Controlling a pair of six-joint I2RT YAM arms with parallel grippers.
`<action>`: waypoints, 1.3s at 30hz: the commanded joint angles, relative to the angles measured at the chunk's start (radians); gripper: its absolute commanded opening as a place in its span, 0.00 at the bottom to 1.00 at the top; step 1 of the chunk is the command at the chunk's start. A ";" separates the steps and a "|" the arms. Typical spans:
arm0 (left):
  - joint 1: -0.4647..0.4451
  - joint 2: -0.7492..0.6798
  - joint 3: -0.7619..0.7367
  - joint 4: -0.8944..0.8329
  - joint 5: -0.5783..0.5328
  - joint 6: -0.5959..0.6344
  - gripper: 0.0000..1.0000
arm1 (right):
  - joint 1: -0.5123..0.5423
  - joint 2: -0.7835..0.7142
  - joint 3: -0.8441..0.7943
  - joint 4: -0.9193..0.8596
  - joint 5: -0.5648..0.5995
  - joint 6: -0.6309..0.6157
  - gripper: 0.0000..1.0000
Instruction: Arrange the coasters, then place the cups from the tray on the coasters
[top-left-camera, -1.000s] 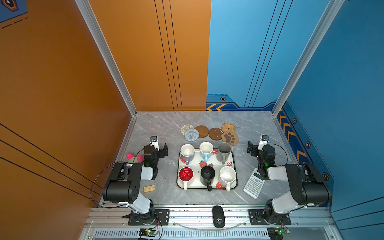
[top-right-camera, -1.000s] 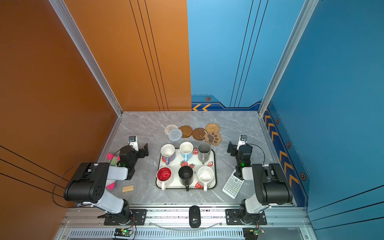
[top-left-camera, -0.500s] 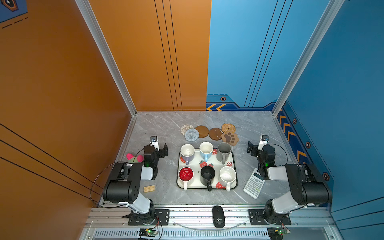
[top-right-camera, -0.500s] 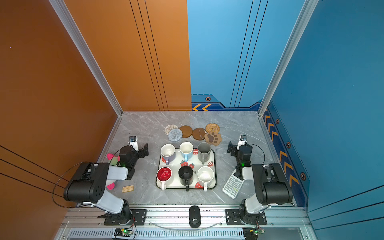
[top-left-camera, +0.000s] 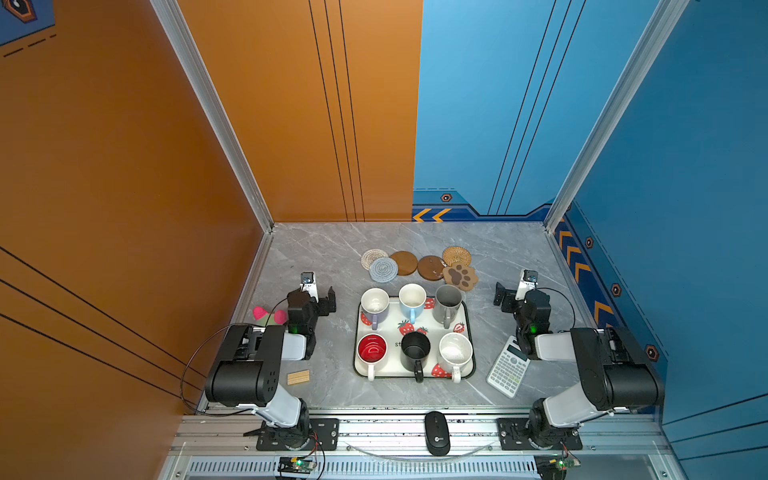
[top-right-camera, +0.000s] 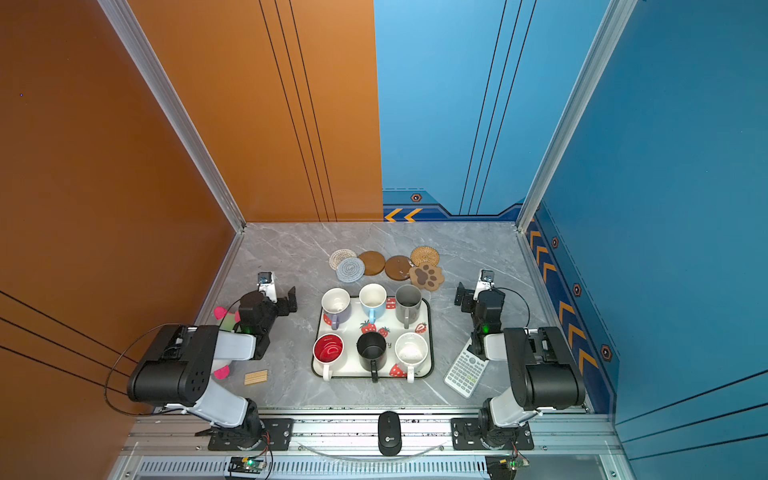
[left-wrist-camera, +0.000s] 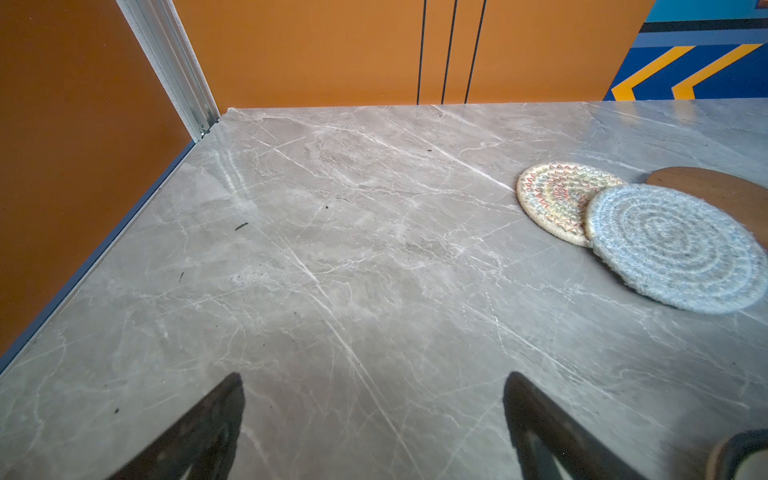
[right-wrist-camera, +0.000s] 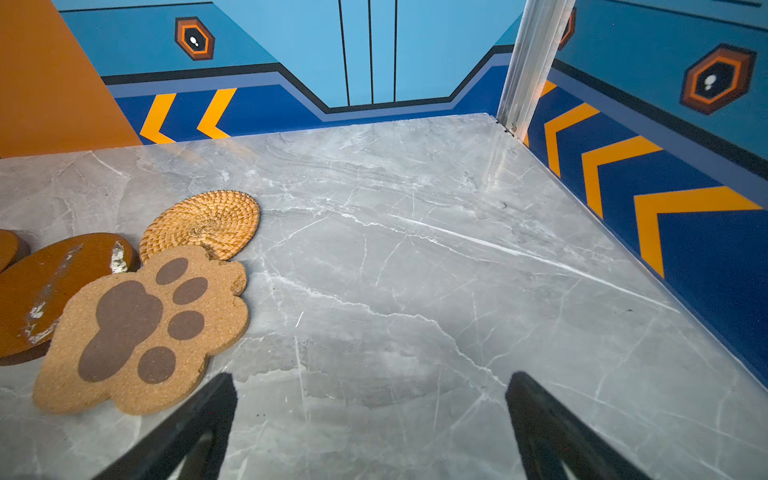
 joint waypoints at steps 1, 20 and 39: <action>0.002 -0.001 0.021 -0.013 0.021 0.011 0.98 | -0.005 0.006 0.017 -0.022 -0.017 -0.011 1.00; -0.003 0.000 0.020 -0.012 0.013 0.012 1.00 | 0.001 -0.107 0.135 -0.320 0.026 -0.004 1.00; -0.014 -0.315 0.232 -0.551 0.019 -0.021 1.00 | 0.028 -0.314 0.271 -0.641 -0.024 0.059 1.00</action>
